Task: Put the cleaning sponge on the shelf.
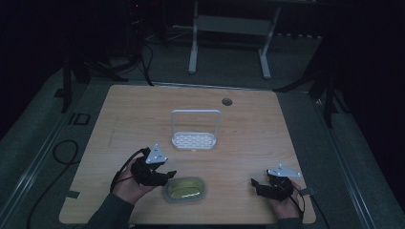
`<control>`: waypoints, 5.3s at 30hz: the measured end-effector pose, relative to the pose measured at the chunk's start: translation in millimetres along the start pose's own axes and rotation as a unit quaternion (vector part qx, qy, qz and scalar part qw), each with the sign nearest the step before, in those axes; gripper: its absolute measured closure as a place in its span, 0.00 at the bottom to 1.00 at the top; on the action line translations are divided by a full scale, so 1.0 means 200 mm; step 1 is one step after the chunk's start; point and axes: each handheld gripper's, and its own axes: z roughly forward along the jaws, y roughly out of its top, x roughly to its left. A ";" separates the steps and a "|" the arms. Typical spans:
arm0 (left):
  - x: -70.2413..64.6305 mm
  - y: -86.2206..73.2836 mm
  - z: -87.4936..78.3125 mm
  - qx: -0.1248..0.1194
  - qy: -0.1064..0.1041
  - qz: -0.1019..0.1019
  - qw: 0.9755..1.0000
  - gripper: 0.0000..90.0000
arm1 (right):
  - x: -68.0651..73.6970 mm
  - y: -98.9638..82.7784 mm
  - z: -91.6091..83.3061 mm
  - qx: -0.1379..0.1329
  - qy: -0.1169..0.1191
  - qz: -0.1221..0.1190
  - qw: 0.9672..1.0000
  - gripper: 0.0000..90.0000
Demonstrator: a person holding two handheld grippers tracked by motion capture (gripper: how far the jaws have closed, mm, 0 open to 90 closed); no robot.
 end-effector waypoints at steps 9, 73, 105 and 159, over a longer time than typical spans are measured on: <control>-0.03 0.03 0.02 0.020 -0.014 0.024 0.999 0.48 | 0.00 0.00 0.00 0.000 0.000 0.000 1.000 0.25; -0.12 0.17 0.11 0.150 -0.071 0.131 0.977 0.52 | 0.00 0.00 0.00 0.001 0.002 -0.001 1.000 0.25; -0.18 0.28 0.20 0.209 -0.075 0.168 0.960 0.52 | 0.00 0.00 0.00 0.001 0.002 -0.001 1.000 0.24; -0.26 0.33 0.36 0.329 -0.108 0.232 0.909 0.74 | 0.00 0.00 0.00 0.001 0.003 -0.001 1.000 0.24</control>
